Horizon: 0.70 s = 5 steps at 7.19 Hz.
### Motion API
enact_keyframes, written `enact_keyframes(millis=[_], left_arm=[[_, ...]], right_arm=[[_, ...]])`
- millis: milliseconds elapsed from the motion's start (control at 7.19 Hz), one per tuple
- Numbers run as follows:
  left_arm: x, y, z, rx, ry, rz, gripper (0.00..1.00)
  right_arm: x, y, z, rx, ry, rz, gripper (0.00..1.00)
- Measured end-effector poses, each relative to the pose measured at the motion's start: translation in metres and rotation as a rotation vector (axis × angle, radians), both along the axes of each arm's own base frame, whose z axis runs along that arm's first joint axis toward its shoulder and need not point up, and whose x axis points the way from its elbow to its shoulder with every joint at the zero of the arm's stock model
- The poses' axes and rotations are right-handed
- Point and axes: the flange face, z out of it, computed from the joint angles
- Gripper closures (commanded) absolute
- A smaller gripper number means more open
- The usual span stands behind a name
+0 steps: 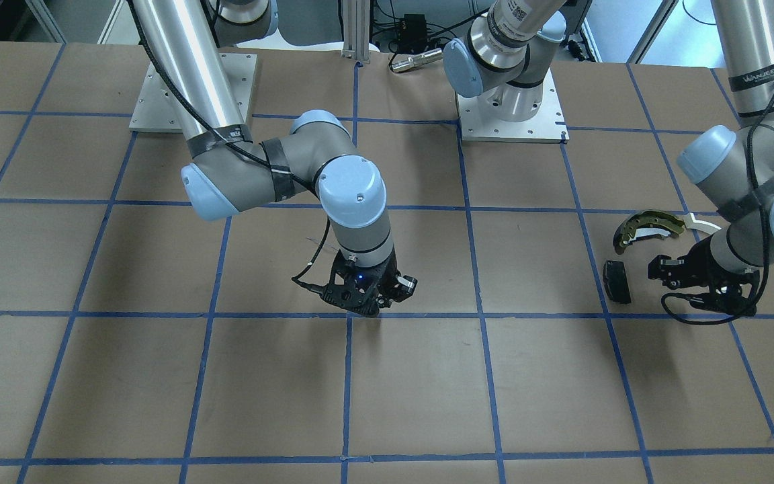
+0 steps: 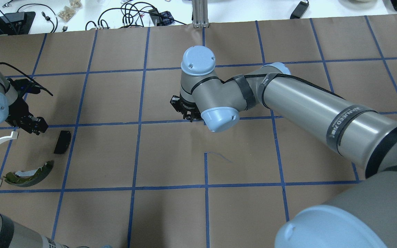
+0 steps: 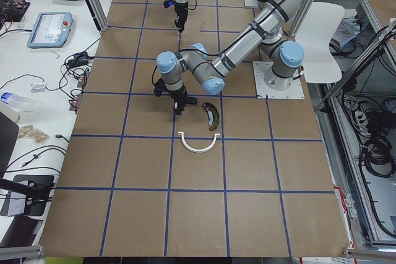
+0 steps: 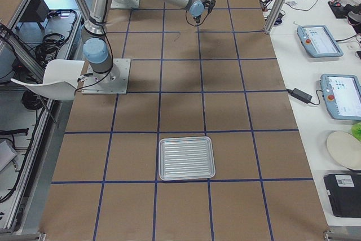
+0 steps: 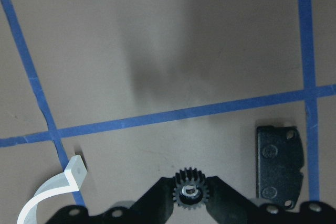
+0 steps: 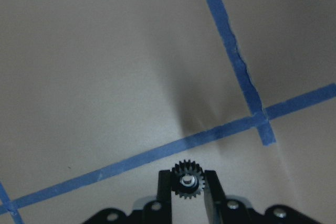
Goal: Place bearing gear from tray to pile
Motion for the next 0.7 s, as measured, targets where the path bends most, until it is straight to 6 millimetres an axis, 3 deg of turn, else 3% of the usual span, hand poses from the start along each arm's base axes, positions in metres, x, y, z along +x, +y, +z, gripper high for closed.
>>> enact_keyframes(millis=[139, 418, 557, 696], left_arm=[[0.007, 0.012, -0.008, 0.016, 0.016, 0.0, 1.0], [0.018, 0.023, -0.017, 0.031, 0.045, -0.004, 1.0], [0.019, 0.025, -0.016, 0.034, 0.05, -0.007, 1.0], [0.017, 0.025, -0.017, 0.036, 0.055, -0.011, 1.0]], right_arm=[[0.002, -0.001, -0.003, -0.012, 0.024, 0.005, 0.04], [-0.011, -0.015, 0.018, -0.075, 0.08, 0.049, 0.01], [-0.032, -0.026, 0.044, -0.096, 0.094, 0.076, 0.0], [-0.067, -0.038, 0.079, -0.1, 0.109, 0.103, 0.0]])
